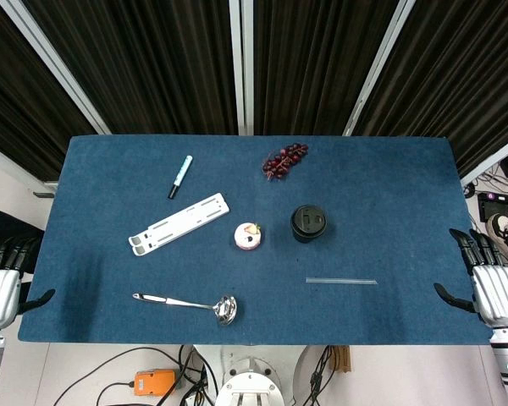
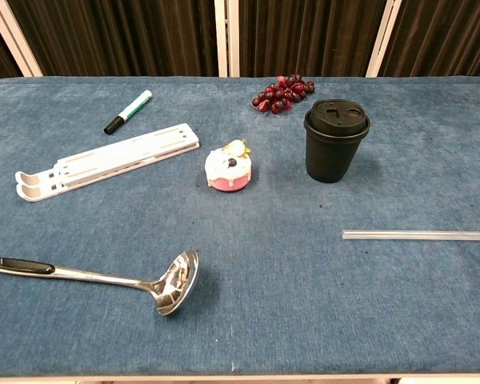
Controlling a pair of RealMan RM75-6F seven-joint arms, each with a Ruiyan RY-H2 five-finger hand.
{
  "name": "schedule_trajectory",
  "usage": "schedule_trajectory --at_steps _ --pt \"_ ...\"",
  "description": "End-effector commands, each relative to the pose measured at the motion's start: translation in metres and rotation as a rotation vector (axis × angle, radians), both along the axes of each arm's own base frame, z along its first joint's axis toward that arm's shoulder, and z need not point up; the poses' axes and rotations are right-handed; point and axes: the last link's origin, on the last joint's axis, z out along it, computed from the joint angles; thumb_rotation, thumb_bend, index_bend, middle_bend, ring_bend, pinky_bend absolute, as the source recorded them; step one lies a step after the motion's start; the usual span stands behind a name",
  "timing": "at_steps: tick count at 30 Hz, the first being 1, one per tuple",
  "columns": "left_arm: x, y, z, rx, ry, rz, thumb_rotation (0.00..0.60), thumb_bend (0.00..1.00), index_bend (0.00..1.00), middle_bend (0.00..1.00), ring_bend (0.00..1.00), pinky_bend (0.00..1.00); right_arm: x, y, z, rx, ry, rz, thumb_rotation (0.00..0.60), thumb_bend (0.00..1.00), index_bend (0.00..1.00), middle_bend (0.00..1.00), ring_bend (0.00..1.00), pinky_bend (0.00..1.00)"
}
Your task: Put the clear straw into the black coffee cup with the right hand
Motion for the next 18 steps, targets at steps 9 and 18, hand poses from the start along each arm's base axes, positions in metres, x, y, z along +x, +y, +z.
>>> schedule_trajectory --at_steps 9,18 --pt "0.003 -0.001 0.000 0.002 0.001 -0.005 0.600 0.08 0.13 0.14 0.07 0.01 0.020 -0.005 -0.036 0.129 0.020 0.090 0.600 0.39 0.08 0.16 0.00 0.09" --pt "0.004 -0.001 0.000 0.000 0.005 -0.010 0.600 0.08 0.13 0.14 0.07 0.01 0.045 -0.024 -0.121 0.340 0.170 0.148 0.600 0.39 0.21 0.16 0.06 0.16"
